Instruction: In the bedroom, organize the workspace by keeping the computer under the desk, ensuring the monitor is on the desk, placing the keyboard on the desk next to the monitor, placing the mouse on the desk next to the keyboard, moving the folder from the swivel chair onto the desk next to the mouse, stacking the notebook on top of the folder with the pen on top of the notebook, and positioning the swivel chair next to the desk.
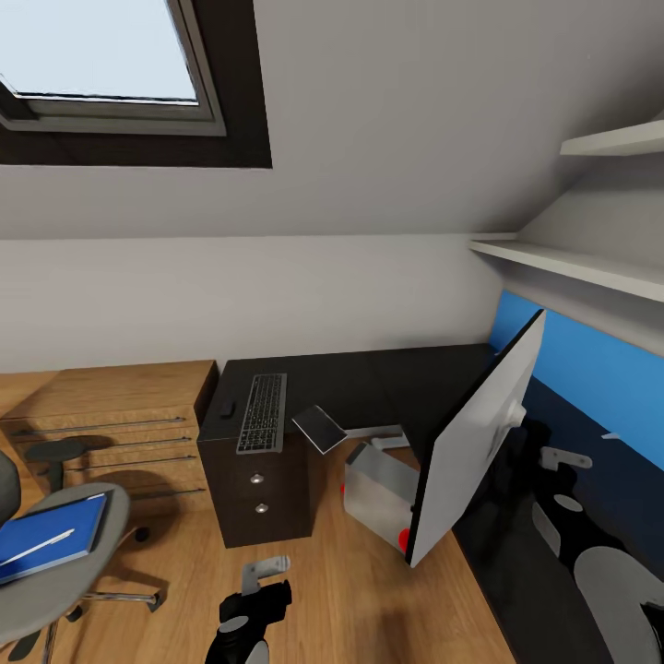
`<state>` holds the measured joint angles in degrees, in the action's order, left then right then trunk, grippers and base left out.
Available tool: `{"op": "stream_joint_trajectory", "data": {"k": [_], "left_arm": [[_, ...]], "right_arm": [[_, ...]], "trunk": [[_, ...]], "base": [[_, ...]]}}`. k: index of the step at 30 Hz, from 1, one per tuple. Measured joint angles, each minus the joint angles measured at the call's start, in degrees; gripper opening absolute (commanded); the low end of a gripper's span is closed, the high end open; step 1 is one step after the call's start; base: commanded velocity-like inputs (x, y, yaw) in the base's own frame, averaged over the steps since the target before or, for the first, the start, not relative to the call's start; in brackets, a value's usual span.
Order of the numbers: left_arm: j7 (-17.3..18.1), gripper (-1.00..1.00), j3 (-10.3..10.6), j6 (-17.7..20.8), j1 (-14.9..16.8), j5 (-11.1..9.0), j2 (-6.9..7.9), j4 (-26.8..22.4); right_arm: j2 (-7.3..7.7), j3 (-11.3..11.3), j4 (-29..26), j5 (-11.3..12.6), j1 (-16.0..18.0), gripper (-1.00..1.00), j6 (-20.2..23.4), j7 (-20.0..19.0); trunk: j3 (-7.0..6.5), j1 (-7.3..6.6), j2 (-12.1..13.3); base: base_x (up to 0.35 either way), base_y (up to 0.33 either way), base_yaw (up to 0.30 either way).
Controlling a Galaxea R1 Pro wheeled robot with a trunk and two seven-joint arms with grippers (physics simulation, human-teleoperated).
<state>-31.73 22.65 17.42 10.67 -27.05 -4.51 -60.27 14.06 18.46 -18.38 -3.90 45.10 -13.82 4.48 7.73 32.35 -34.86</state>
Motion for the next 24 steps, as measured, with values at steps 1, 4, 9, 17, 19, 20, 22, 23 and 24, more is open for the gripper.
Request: {"op": "stream_joint_trajectory", "data": {"k": [1,4,9,17,19,20,22,23,24], "left_arm": [[0.0,1.00,0.0,0.0,0.0,0.0,0.00,0.0],[0.0,1.00,0.0,0.0,0.0,0.0,0.00,0.0],[-0.1,1.00,0.0,0.0,0.0,0.0,0.00,0.0],[-0.1,1.00,0.0,0.0,0.0,0.0,0.00,0.0],[0.0,1.00,0.0,0.0,0.0,0.0,0.00,0.0],[0.0,1.00,0.0,0.0,0.0,0.0,0.00,0.0],[0.1,1.00,0.0,0.0,0.0,0.0,-0.02,-0.4],[0.1,1.00,0.0,0.0,0.0,0.0,-0.03,-0.6],[0.1,1.00,0.0,0.0,0.0,0.0,-0.04,-0.7]], "right_arm": [[0.00,0.0,0.0,0.0,0.0,1.00,0.0,0.0],[-0.04,0.0,0.0,0.0,0.0,1.00,0.0,0.0],[-0.08,-0.1,0.0,0.0,0.0,1.00,-0.3,0.0],[-0.23,0.0,0.1,-0.1,0.0,1.00,-2.2,-0.2],[-0.24,0.0,0.4,-0.1,0.0,1.00,-2.4,-0.2],[-0.24,-0.1,0.8,-0.1,0.0,1.00,-2.5,-0.2],[-0.25,-0.1,1.6,-0.1,0.0,1.00,-2.6,-0.2],[-0.25,-0.1,1.7,-0.1,0.0,1.00,-2.6,-0.2],[-0.25,-0.1,1.8,-0.1,0.0,1.00,-2.6,-0.2]], "trunk": [[0.00,0.00,0.0],[0.00,0.00,0.0],[0.00,0.00,0.0],[0.00,0.00,0.0],[0.00,0.00,0.0],[0.00,0.00,0.0],[0.00,0.00,0.0],[0.00,0.00,0.0],[0.00,0.00,0.0]], "base": [[0.000,0.000,0.000],[0.000,0.000,0.000],[0.000,0.000,0.000],[0.000,0.000,0.000],[0.000,0.000,0.000],[0.000,0.000,0.000],[0.000,0.000,0.000],[0.000,0.000,0.000],[0.000,0.000,0.000]]}}
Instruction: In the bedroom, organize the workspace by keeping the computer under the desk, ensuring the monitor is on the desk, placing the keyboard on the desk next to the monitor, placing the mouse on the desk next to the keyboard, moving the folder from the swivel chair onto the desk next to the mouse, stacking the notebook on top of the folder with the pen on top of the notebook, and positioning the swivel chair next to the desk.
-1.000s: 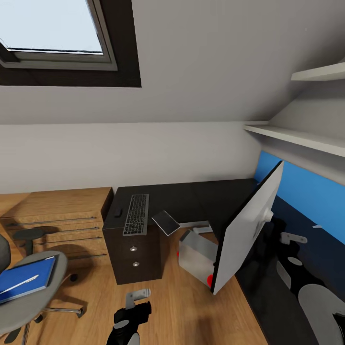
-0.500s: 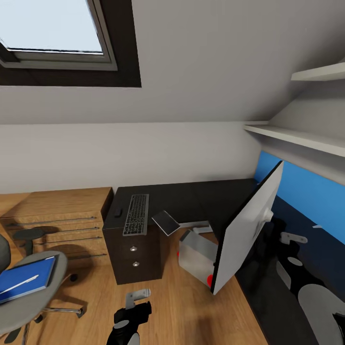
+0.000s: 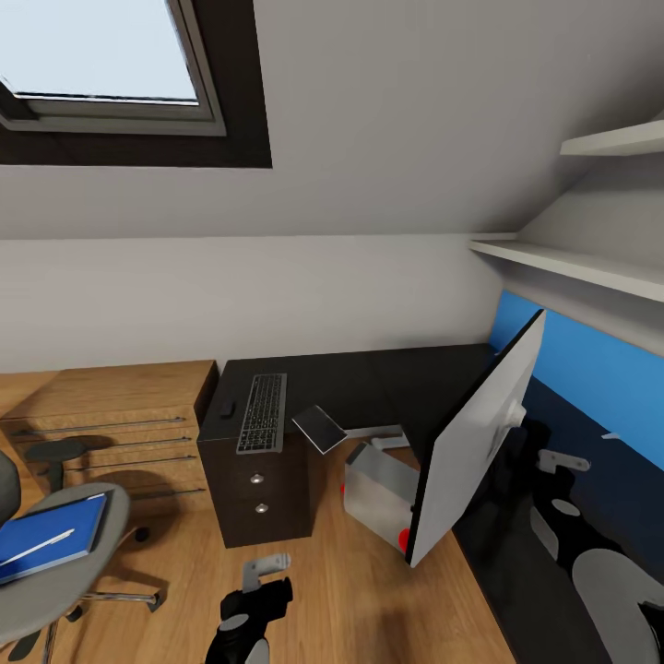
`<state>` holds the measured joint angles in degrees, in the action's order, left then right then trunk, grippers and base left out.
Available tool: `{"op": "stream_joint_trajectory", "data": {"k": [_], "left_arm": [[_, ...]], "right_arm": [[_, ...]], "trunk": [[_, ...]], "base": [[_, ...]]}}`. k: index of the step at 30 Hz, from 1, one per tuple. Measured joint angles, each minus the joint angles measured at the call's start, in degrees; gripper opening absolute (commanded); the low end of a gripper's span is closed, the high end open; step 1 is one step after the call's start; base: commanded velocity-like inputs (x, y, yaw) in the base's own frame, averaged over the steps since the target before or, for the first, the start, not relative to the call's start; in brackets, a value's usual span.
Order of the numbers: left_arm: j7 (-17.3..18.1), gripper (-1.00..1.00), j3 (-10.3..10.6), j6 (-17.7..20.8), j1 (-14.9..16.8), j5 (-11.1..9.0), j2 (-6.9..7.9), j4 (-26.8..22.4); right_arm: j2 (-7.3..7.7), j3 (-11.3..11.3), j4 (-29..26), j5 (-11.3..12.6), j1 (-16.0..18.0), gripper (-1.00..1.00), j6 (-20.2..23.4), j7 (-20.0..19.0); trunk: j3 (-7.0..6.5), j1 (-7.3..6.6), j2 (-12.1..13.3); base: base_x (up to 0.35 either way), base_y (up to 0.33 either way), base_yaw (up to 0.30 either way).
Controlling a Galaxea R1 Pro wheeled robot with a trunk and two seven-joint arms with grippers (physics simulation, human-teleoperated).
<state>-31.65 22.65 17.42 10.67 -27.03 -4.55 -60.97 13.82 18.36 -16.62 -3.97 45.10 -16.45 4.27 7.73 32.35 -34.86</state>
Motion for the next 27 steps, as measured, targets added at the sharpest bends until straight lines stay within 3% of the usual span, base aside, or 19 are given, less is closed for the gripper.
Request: {"op": "stream_joint_trajectory", "data": {"k": [5,27], "left_arm": [[0.0,1.00,0.0,0.0,0.0,0.0,-0.11,-0.7],[-0.1,1.00,-0.1,0.0,0.0,-0.1,-0.22,-1.2]], "right_arm": [[0.00,0.0,0.2,0.0,0.0,1.00,-0.1,0.0],[0.21,0.0,0.3,-0.1,0.0,1.00,-0.2,0.0]], "trunk": [[0.00,0.00,0.0],[3.96,4.83,-8.8]], "base": [[0.000,0.000,0.000],[0.000,0.000,0.000]]}}
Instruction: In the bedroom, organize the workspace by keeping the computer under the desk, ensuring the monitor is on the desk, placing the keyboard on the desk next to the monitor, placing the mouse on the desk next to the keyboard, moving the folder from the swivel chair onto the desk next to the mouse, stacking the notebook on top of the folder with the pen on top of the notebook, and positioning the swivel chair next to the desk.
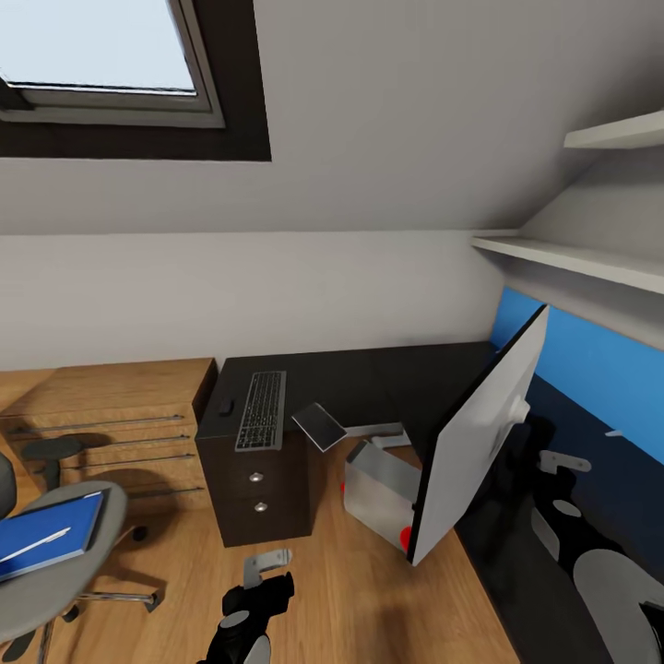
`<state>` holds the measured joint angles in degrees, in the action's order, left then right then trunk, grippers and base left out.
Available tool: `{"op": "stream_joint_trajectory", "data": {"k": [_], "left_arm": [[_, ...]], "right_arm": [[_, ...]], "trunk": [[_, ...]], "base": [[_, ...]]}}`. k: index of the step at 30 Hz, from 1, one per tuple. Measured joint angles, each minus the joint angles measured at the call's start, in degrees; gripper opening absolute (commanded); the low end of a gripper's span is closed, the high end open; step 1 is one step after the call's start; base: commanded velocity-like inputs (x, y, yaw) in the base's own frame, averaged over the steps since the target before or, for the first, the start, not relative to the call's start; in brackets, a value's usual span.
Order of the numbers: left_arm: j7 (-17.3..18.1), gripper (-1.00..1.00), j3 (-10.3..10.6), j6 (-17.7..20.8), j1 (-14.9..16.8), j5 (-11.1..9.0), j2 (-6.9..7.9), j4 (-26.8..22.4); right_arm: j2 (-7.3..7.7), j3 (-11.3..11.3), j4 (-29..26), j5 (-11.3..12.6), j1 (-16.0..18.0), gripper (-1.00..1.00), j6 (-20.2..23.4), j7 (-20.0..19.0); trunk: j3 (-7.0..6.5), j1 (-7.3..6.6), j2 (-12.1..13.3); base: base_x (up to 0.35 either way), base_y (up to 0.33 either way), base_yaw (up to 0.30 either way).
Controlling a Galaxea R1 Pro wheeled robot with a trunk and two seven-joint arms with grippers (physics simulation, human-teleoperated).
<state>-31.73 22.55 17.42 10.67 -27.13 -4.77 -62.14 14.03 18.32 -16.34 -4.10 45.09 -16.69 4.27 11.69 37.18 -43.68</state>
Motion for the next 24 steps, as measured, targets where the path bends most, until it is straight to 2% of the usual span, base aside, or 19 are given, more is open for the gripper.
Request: {"op": "stream_joint_trajectory", "data": {"k": [24], "left_arm": [[0.0,1.00,0.0,0.0,0.0,0.0,0.00,0.0]], "right_arm": [[0.08,0.1,0.0,-0.6,0.0,1.00,-0.4,0.0]], "trunk": [[4.15,5.06,-9.3]], "base": [[0.000,0.000,0.000]]}}
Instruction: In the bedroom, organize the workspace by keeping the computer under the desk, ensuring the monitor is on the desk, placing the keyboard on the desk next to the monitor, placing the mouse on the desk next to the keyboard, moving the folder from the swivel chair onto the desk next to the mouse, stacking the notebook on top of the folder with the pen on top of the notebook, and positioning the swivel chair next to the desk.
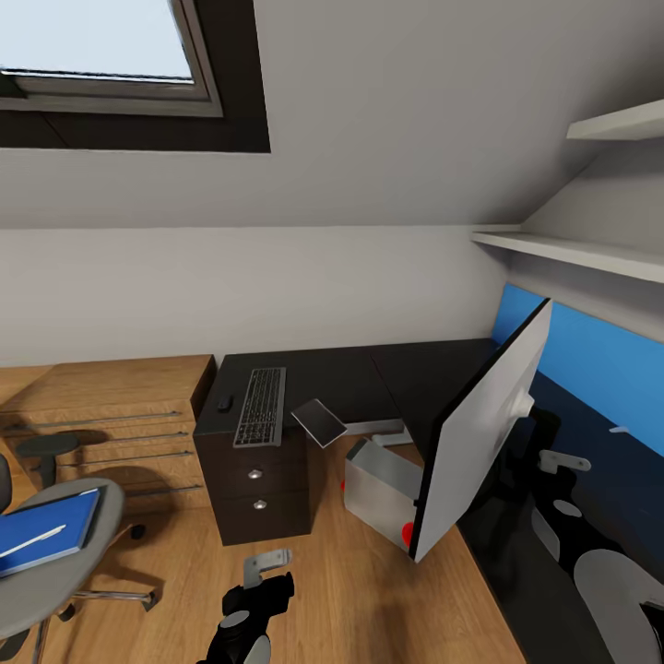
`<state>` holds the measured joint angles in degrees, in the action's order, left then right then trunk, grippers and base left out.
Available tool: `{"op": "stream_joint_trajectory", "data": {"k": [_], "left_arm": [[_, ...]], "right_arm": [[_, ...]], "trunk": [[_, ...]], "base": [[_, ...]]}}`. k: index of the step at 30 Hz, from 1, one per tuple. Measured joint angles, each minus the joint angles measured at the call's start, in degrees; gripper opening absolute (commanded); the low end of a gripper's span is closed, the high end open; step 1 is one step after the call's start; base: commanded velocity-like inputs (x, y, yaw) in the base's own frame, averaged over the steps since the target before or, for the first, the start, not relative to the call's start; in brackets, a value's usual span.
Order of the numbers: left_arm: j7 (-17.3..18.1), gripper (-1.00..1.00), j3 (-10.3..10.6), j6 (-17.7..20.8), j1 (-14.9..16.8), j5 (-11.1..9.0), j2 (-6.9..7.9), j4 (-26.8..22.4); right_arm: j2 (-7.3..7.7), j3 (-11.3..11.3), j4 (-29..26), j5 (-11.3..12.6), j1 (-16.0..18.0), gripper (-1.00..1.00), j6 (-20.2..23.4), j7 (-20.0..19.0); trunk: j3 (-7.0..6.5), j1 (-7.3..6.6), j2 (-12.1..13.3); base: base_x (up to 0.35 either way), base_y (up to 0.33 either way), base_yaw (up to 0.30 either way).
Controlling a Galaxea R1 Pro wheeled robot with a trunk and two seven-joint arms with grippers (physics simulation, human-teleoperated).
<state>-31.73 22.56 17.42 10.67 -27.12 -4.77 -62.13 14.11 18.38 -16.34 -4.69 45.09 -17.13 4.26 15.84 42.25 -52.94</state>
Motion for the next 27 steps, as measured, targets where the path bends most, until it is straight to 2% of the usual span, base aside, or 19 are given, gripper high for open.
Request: {"op": "stream_joint_trajectory", "data": {"k": [10,21,27], "left_arm": [[0.0,1.00,0.0,0.0,0.0,0.0,0.00,0.1],[0.1,1.00,0.0,0.0,0.0,0.0,0.08,0.2],[0.2,1.00,0.0,0.0,0.0,0.0,0.09,0.3]], "right_arm": [[0.29,0.1,0.0,0.1,0.0,1.00,-0.3,0.1],[2.27,0.9,-0.1,0.5,0.0,1.00,-0.4,1.6],[2.33,1.5,0.0,0.5,0.0,1.00,-0.4,2.3]], "trunk": [[0.00,0.00,0.0],[0.00,0.00,0.0],[0.00,0.00,0.0]], "base": [[0.000,0.000,0.000],[0.000,0.000,0.000],[0.000,0.000,0.000]]}}
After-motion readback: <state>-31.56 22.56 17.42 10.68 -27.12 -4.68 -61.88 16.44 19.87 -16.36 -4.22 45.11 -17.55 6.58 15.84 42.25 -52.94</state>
